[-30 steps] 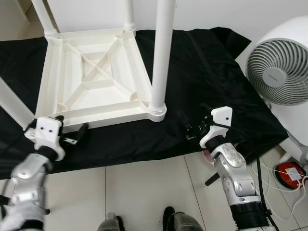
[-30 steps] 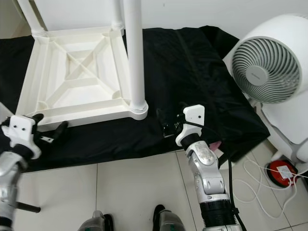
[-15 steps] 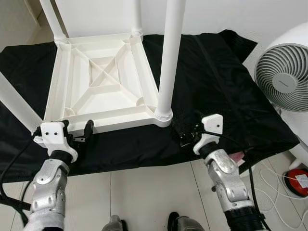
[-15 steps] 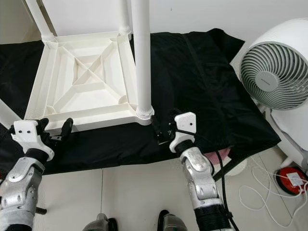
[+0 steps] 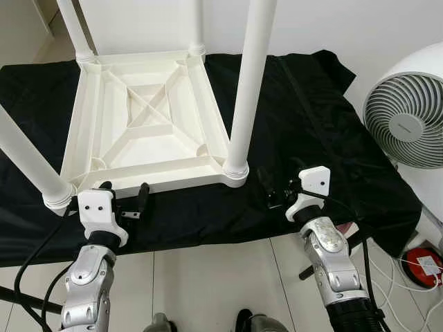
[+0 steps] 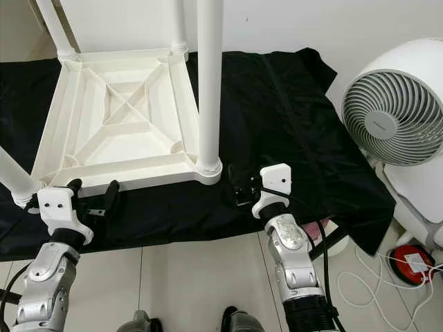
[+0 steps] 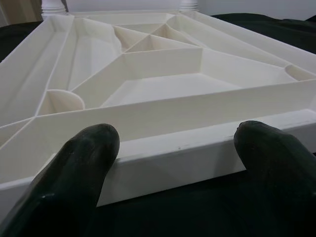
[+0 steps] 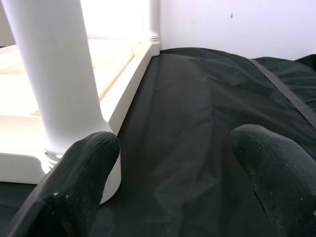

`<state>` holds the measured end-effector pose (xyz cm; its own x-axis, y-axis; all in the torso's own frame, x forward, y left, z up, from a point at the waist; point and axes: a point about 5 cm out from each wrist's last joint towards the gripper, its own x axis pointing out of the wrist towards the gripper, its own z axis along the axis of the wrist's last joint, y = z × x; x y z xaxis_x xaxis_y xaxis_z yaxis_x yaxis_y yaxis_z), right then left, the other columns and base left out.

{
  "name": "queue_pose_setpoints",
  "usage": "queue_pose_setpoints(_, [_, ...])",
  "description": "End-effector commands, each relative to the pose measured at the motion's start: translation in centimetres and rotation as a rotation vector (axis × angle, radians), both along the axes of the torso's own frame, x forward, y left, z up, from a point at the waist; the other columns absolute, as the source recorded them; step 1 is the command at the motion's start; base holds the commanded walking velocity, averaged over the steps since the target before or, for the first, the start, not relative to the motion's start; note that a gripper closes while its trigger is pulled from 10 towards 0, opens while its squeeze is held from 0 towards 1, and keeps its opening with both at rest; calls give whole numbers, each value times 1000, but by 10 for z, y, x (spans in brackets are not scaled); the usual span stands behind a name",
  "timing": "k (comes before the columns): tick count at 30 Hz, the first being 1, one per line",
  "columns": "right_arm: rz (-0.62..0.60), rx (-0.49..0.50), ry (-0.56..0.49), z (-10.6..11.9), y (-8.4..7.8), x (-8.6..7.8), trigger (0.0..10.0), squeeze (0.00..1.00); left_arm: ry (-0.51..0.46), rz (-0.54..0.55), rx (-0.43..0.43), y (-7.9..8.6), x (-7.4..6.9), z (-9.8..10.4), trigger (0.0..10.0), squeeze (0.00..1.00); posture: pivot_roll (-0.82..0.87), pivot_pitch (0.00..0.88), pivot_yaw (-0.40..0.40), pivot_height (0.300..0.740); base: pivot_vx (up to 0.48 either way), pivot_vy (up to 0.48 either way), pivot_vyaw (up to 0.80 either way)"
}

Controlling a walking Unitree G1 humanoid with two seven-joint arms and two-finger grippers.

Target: Building children table

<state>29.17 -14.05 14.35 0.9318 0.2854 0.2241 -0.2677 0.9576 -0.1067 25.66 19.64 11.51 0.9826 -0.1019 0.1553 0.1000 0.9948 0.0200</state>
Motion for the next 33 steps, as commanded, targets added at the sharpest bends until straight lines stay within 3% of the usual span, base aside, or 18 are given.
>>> queue_pose_setpoints(1, [16,-15,-3,-1,1,0,10000,0,25,-14,6,-2,-3,-4,10000,0,-70,103,-5,740,0,0,0])
queue_pose_setpoints(6, [76,-44,-16,0,7,1,10000,0,20,-20,41,1,-2,-4,10000,0,-60,105,-13,740,0,0,0])
queue_pose_setpoints(7, [107,-44,-22,1,8,1,10000,1000,14,-22,53,5,-3,-2,10000,0,-60,105,-13,740,0,0,0])
queue_pose_setpoints(8, [121,-47,-30,2,7,0,10000,1000,11,-23,60,7,-4,-1,10000,961,-55,110,-18,740,0,0,0])
queue_pose_setpoints(10, [118,-43,-33,3,6,1,10000,1000,4,-39,53,7,-5,1,10000,1000,-55,110,-18,740,0,0,0])
queue_pose_setpoints(11, [118,-43,-33,3,6,1,10000,1000,4,-39,53,7,-5,1,10000,1000,-55,110,-18,740,0,0,0])
queue_pose_setpoints(12, [112,-39,-33,4,5,2,10000,153,0,-51,47,6,-6,1,10000,1000,-55,110,-18,740,0,0,0])
queue_pose_setpoints(14, [109,-51,-33,4,4,2,10000,153,4,-43,69,5,-6,2,10000,1000,-56,108,-16,740,0,0,0])
queue_pose_setpoints(15, [105,-61,-40,5,4,3,10000,0,5,-27,84,5,-5,3,10000,0,-56,108,-16,740,0,0,0])
queue_pose_setpoints(24, [60,-75,-47,4,2,2,10000,0,8,78,105,6,-1,4,10000,0,-58,110,-6,740,0,0,0])
queue_pose_setpoints(33, [51,-90,-52,1,0,-1,10000,0,4,81,118,4,-3,5,10000,0,-52,114,-1,740,0,0,178])
